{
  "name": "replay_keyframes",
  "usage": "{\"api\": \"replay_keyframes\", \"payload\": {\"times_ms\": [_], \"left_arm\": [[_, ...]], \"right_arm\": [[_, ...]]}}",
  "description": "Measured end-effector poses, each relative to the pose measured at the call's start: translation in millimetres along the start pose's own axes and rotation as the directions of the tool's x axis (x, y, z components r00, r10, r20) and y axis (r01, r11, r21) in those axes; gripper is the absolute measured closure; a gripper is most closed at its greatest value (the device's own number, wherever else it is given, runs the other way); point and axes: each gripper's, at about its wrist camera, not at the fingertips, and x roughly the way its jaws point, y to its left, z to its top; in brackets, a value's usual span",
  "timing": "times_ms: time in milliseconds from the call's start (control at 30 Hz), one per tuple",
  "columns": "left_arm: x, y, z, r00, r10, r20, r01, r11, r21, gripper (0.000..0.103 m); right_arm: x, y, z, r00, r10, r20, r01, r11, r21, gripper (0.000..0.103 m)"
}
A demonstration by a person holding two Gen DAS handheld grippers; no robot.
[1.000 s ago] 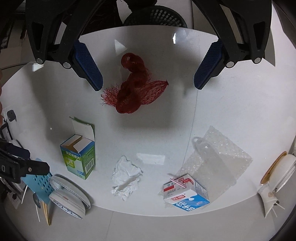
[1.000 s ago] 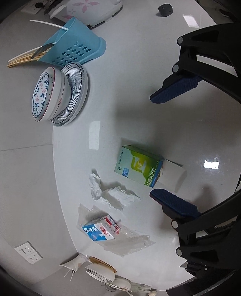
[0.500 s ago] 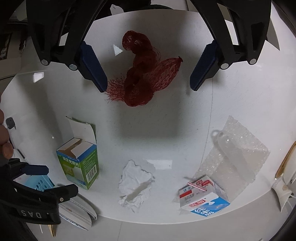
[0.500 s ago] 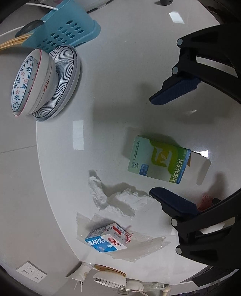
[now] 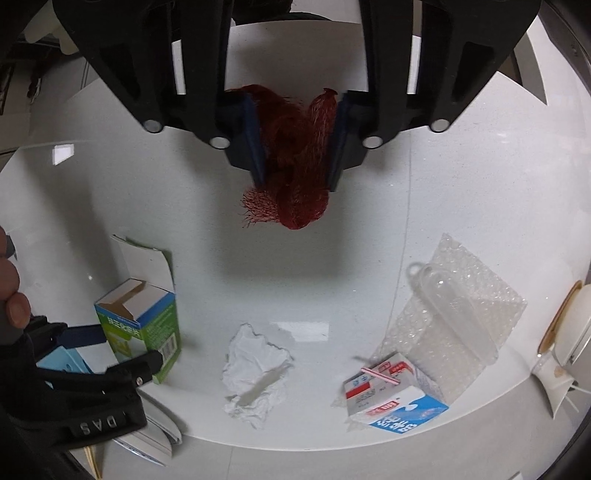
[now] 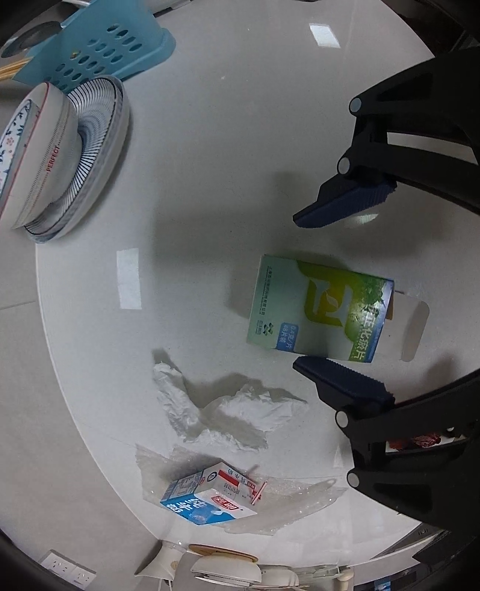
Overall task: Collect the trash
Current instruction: 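Grasp the red mesh net with the left tool while the right tool grasps the green tea box, then carry the red net and green box down over the wastebasket with both tools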
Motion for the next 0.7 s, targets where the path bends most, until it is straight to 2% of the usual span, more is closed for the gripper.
{"api": "replay_keyframes", "payload": {"times_ms": [67, 433, 700], "left_arm": [[0.3, 5.5, 3.0, 1.000, -0.008, -0.006, 0.008, 1.000, -0.027, 0.084], [2.7, 24.9, 8.2, 0.999, -0.030, -0.022, 0.028, 0.995, -0.097, 0.087], [-6.9, 40.0, 9.7, 0.999, -0.043, -0.001, 0.043, 0.991, -0.130, 0.087]], "right_arm": [[5.0, 1.8, -0.5, 1.000, 0.001, -0.017, -0.001, 1.000, -0.002, 0.054], [0.0, -0.5, -7.4, 1.000, -0.013, 0.010, 0.013, 1.000, -0.009, 0.056], [-18.2, -8.1, -25.8, 0.999, -0.016, 0.042, 0.018, 0.999, -0.050, 0.056]]}}
